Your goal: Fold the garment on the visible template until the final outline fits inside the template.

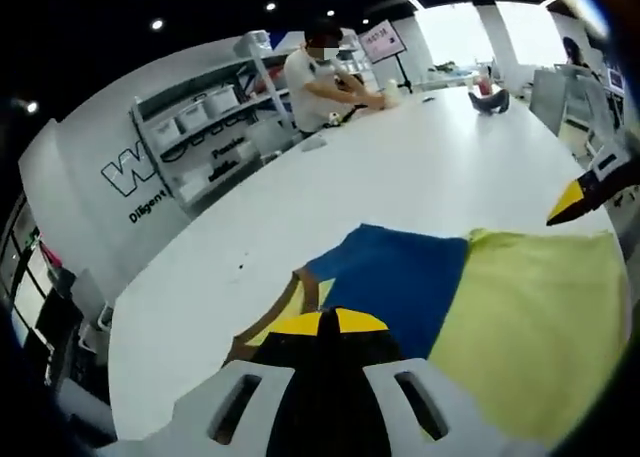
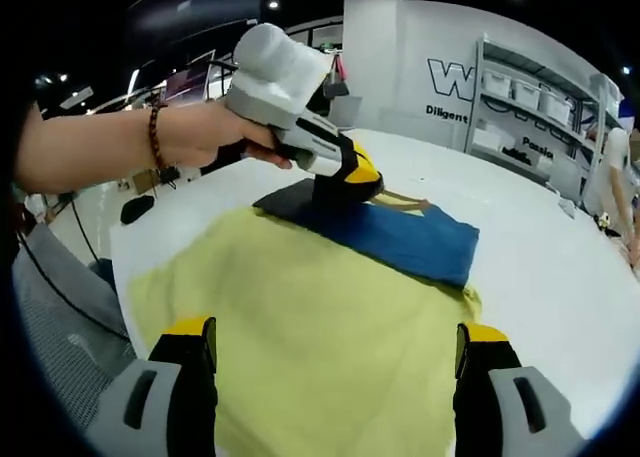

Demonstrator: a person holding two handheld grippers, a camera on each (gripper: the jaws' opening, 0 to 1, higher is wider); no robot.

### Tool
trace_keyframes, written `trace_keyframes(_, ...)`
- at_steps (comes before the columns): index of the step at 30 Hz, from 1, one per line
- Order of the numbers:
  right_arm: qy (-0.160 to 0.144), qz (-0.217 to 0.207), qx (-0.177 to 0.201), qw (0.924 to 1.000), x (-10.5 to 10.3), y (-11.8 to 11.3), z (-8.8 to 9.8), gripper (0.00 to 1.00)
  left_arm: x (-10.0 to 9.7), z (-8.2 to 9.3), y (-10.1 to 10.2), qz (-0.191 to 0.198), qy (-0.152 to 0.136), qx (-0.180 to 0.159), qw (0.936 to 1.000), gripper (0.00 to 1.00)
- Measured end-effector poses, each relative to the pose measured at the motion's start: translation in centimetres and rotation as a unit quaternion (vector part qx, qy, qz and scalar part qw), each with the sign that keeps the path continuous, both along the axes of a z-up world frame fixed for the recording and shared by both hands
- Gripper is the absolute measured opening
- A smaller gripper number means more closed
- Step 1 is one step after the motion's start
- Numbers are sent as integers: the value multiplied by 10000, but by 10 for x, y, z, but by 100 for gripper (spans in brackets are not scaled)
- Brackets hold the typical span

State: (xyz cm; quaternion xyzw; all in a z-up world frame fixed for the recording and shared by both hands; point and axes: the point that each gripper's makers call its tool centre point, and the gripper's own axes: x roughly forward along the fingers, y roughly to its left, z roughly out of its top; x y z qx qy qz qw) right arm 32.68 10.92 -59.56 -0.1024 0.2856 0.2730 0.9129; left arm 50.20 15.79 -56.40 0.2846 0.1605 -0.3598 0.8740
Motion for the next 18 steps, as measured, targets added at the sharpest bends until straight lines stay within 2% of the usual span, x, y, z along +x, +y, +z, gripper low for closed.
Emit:
trace_keyframes(8,94,-46,10,9999,0,-3,-4,98,-1,-17,-7,-97,138,105,9998,3)
trace_keyframes(10,127,-9,-22,9999,-1,-2,-7,98,-2,-21,-13,-138,334,-174,9992,5)
trace_keyframes(14,158,-17,-41,9999,-2,-2,-9,98,-5,-29,-16,-231,311,-21,9992,2)
trace_keyframes(18,171,-67,-24,9998,-1,-5,-9,98,-8,-30,-17,-270,314,-81,9991,8)
